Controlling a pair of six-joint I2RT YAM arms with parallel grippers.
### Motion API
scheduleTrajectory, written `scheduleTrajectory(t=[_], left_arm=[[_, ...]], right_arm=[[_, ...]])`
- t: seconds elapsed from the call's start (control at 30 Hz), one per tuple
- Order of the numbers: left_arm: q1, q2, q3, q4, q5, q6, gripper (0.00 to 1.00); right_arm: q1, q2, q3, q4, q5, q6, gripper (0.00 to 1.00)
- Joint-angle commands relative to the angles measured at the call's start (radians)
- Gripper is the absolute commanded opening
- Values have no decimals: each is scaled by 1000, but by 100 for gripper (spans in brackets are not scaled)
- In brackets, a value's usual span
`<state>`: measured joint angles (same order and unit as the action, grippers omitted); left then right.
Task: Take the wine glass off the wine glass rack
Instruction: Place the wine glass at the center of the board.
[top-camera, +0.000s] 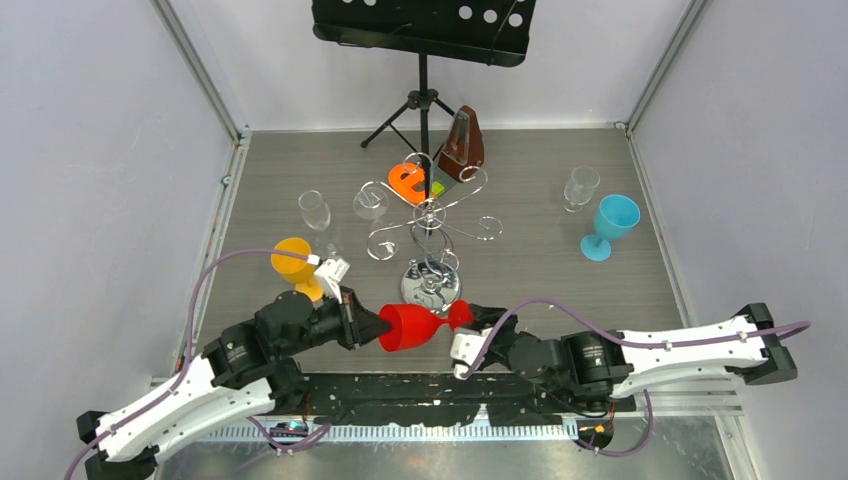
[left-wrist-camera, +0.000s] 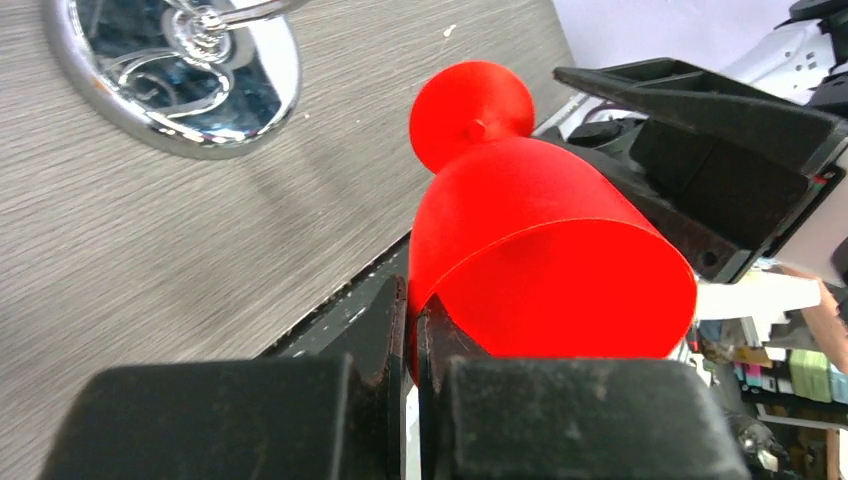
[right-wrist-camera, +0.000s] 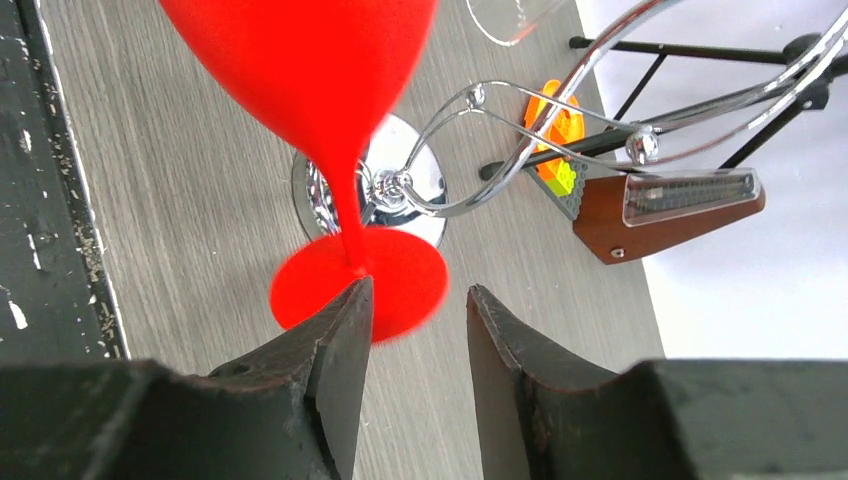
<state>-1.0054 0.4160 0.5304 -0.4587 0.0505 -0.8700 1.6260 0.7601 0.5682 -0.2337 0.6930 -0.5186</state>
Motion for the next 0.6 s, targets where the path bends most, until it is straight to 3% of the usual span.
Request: scheduleTrajectory(t=[0.0, 0.23, 0.57], left_arm=[[0, -8, 98, -194, -99, 79, 0], [0, -4, 237, -437, -260, 126, 0], [1, 94, 451, -726, -460, 193, 0]], right_arm=[[4, -70, 39, -38, -25, 74, 46], [3, -155, 29, -29, -54, 96, 48], [4, -131, 25, -21, -35, 123, 49]])
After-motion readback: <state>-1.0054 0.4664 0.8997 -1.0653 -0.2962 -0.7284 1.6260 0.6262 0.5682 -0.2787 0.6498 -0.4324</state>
